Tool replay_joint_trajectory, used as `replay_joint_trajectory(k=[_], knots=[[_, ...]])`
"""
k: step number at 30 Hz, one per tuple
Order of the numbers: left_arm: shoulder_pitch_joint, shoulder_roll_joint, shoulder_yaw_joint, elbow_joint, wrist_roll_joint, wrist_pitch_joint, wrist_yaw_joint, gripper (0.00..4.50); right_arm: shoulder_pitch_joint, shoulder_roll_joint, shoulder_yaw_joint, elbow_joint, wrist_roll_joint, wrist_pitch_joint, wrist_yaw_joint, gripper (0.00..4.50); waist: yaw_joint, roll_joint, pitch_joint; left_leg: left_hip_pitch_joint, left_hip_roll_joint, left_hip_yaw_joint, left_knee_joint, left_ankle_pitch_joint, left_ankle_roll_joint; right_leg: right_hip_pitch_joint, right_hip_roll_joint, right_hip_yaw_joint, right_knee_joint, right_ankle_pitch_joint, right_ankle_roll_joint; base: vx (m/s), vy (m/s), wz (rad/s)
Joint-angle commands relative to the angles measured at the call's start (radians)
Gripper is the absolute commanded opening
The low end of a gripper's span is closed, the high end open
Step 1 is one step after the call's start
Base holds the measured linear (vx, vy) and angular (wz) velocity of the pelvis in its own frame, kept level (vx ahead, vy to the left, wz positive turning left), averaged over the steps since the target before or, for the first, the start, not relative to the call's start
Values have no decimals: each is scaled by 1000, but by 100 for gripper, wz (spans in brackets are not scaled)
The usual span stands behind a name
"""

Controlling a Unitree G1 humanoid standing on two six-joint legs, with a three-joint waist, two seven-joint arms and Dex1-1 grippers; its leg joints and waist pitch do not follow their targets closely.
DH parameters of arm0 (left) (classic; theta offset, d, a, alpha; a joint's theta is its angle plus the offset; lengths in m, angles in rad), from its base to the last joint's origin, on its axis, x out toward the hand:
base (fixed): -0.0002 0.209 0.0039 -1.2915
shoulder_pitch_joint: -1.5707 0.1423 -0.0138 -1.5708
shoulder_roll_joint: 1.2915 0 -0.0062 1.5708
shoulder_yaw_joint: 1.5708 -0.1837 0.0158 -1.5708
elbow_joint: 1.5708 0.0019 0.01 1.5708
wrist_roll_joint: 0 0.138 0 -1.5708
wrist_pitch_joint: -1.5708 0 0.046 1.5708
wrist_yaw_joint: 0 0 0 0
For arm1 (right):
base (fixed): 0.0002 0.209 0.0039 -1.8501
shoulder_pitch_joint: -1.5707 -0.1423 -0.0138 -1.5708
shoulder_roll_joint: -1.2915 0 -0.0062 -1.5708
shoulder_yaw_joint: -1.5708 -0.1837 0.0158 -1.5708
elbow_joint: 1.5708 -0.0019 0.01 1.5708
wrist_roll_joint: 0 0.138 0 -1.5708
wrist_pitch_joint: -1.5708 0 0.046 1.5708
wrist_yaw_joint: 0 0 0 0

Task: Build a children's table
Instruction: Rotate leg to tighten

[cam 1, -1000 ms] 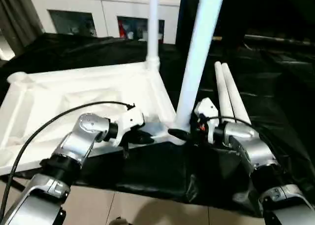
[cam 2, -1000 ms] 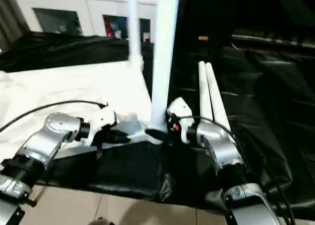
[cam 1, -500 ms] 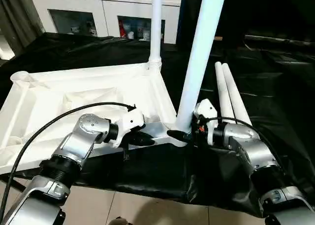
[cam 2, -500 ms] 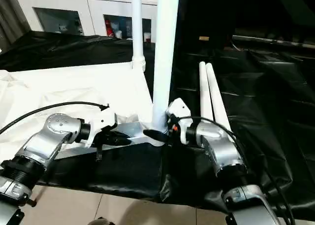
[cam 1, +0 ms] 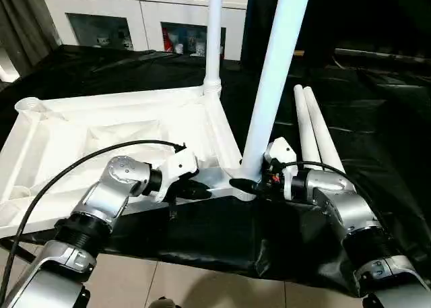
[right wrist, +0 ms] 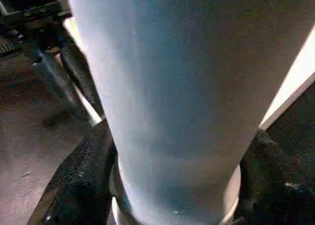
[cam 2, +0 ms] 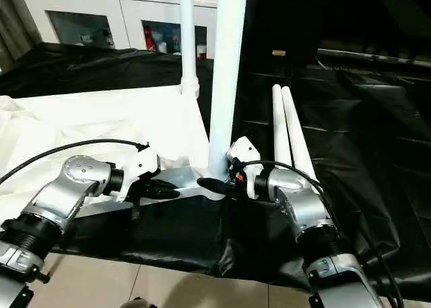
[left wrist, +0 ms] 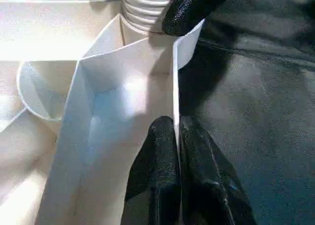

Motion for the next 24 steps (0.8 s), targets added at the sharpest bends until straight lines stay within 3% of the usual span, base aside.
replay_joint_trajectory(k=[1, 2, 3, 5, 8, 10, 14, 17, 19, 22, 23, 24], knots=[[-49, -43, 19, 48, 26, 27, 107, 0, -15, 27, -25, 84, -50, 28, -148, 274, -6, 1, -66, 8, 20, 2, -67, -150, 33, 57, -67, 54, -65, -131, -214, 0, 0, 0], [-77, -86, 40, 98, 36, 57, 202, 0, -34, 66, -50, 155, -71, 42, -303, 273, -8, -1, -65, 11, 18, 1, -68, -168, 19, 58, -69, 54, -71, -181, -202, 0, 0, 0], [-79, -90, 42, 103, 36, 60, 211, 0, -36, 70, -53, 162, -73, 43, -318, 273, -10, -1, -62, 12, 17, 2, -68, -173, 9, 57, -69, 54, -73, -203, -198, 0, 0, 0], [-124, -156, 75, 177, 46, 109, 363, 0, -67, 131, -112, 250, -61, 63, -530, 273, -17, -2, -57, 18, 13, 0, -74, -220, -15, 53, -71, 53, -89, -329, -161, 0, 0, 0], [-169, -220, 96, 250, 60, 142, 508, 0, -106, 194, -170, 327, -28, 71, -706, 273, -16, -4, -60, 18, 12, -3, -74, -225, -16, 53, -72, 54, -93, -348, -139, 0, 0, 0], [-189, -252, 87, 277, 77, 155, 566, 0, -137, 232, -162, 362, -39, 53, -775, 273, -16, 0, -60, 17, 12, -2, -75, -229, -11, 50, -70, 54, -94, -340, -134, 0, 0, 0], [-207, -268, 68, 311, 104, 126, 582, 0, -187, 265, -139, 412, -76, 9, -784, 273, -15, -1, -61, 13, 11, -4, -76, -229, -1, 52, -68, 52, -92, -316, -129, 0, 0, 0], [-217, -268, 62, 328, 107, 110, 583, 0, -214, 286, -155, 436, -69, -22, -764, 273, -17, -2, -61, 13, 11, -3, -76, -243, 2, 52, -69, 52, -92, -316, -135, 0, 0, 0], [-215, -260, 52, 331, 109, 89, 574, 0, -224, 292, -161, 445, -61, -40, -752, 328, -17, -6, -60, 13, 12, -3, -77, -244, 6, 52, -70, 53, -93, -318, -134, 0, 0, 0], [-207, -244, 43, 323, 109, 69, 543, 0, -229, 288, -165, 445, -52, -71, -735, 348, -16, -2, -60, 12, 13, -4, -78, -244, 11, 51, -71, 53, -92, -318, -134, 0, 0, 0], [-202, -237, 39, 317, 109, 51, 525, 0, -229, 283, -163, 443, -53, -78, -725, 377, -23, -6, -62, 2, 11, -8, -81, -232, 11, 59, -70, 50, -88, -315, -129, 0, 0, 0], [-194, -224, 38, 306, 108, 49, 501, 0, -226, 271, -156, 432, -60, -94, -695, 377, -26, -4, -62, 2, 12, -7, -80, -229, 12, 59, -71, 50, -89, -316, -127, 0, 0, 0]])
